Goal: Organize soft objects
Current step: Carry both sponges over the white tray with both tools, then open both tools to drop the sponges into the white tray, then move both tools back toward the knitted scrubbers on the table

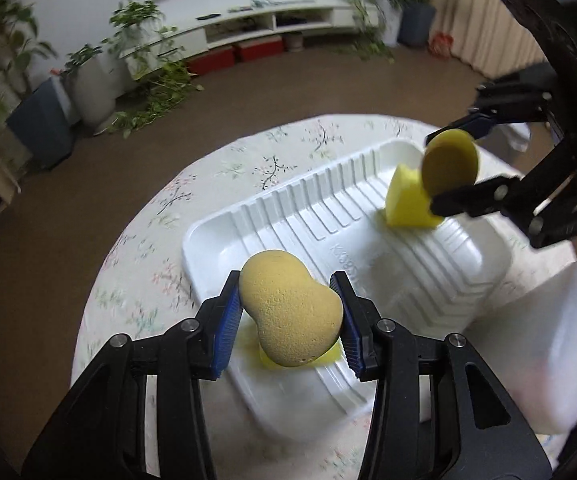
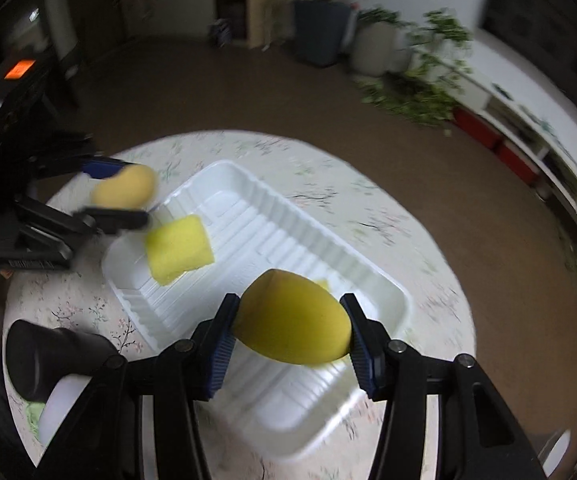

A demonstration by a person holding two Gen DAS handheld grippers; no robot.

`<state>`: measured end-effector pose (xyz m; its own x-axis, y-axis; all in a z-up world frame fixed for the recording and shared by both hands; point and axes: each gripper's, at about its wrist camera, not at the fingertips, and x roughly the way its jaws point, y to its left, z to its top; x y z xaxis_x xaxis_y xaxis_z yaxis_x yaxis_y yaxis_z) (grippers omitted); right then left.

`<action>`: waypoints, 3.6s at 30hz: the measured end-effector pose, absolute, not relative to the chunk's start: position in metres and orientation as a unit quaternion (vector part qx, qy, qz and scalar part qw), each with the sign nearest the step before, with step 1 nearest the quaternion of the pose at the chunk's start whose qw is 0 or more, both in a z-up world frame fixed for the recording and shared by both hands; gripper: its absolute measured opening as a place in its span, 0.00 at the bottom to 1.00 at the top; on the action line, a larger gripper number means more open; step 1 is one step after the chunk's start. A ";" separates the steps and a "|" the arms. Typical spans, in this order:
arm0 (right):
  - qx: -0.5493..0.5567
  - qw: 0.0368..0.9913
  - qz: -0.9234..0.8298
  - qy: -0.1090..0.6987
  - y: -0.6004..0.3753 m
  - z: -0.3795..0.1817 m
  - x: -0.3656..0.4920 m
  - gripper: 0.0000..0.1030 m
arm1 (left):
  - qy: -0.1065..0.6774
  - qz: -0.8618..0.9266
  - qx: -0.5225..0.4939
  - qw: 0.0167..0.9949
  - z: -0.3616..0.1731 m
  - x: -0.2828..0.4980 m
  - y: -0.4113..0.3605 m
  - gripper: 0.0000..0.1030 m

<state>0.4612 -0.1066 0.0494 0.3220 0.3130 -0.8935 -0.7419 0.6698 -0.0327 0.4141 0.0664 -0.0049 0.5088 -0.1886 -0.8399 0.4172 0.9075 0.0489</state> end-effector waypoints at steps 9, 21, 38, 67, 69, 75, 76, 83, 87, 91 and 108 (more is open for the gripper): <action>-0.294 0.737 0.366 0.486 -0.068 0.001 0.471 0.54 | 0.487 -0.195 0.158 0.837 -0.044 0.427 0.043 0.43; -0.315 0.731 0.364 0.483 -0.053 -0.004 0.477 0.58 | 0.484 -0.188 0.132 0.844 -0.043 0.427 0.049 0.69; -0.288 0.763 0.354 0.458 -0.078 0.027 0.467 0.70 | 0.448 -0.176 0.088 0.872 -0.008 0.418 0.068 0.94; 0.004 0.871 0.283 0.401 -0.299 0.059 0.249 1.00 | 0.353 -0.076 -0.111 0.926 0.001 0.095 0.135 0.98; 0.029 0.871 0.281 0.402 -0.303 0.053 0.223 1.00 | 0.350 -0.072 -0.126 0.925 -0.004 0.073 0.129 0.98; 0.057 0.860 0.274 0.427 -0.298 0.030 0.171 1.00 | 0.351 -0.067 -0.137 0.924 -0.017 0.027 0.107 1.00; 0.066 0.858 0.270 0.432 -0.297 0.026 0.163 1.00 | 0.353 -0.071 -0.132 0.924 -0.019 0.023 0.100 1.00; 0.086 0.860 0.264 0.429 -0.278 0.006 0.103 1.00 | 0.369 -0.096 -0.104 0.919 -0.044 0.000 0.059 1.00; 0.062 0.869 0.252 0.421 -0.257 -0.006 0.073 1.00 | 0.366 -0.105 -0.089 0.920 -0.047 -0.007 0.044 1.00; 0.040 0.873 0.249 0.418 -0.234 -0.020 0.051 1.00 | 0.366 -0.108 -0.081 0.921 -0.050 -0.009 0.038 1.00; 0.009 0.882 0.212 0.422 -0.186 -0.037 0.066 1.00 | 0.387 -0.096 -0.049 0.916 -0.056 0.029 0.037 1.00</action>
